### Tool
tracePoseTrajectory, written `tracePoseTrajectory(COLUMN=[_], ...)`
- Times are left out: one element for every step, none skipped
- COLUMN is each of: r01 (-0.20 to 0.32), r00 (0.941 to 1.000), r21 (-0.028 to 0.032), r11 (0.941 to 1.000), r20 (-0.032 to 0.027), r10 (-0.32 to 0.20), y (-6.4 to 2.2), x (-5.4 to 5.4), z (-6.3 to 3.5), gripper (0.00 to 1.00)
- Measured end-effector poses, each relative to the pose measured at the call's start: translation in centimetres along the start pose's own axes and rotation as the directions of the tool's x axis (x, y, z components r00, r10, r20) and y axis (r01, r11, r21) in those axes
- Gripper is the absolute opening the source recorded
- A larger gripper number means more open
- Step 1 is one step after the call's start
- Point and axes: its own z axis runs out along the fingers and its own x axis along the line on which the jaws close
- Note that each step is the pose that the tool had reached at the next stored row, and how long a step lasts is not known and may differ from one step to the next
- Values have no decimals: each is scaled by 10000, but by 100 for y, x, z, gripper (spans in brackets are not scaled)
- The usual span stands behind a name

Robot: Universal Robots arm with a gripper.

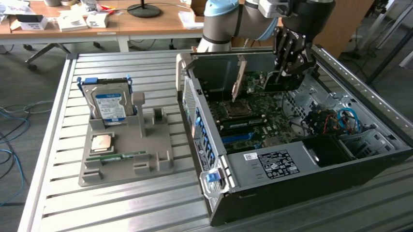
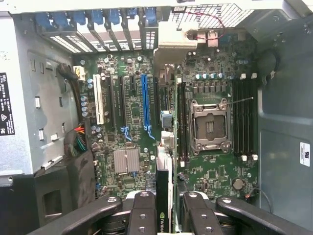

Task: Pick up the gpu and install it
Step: 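Insert the gpu into the slot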

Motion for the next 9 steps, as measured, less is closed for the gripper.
tracePoseTrajectory(r01=[0,0,0,0,0,0,-1,-3,-2], r00=[10000,10000,10000,10000,10000,10000,10000,10000,10000], r21=[0,0,0,0,0,0,1,1,2], r11=[10000,10000,10000,10000,10000,10000,10000,10000,10000], r20=[-1,-1,-1,-1,0,-1,0,1,1], r10=[0,0,0,0,0,0,1,3,2], y=[0,0,0,0,0,0,2,7,15], x=[0,0,0,0,0,0,0,0,0], z=[0,0,0,0,0,0,0,1,1], gripper=[26,26,26,26,26,26,26,26,26])
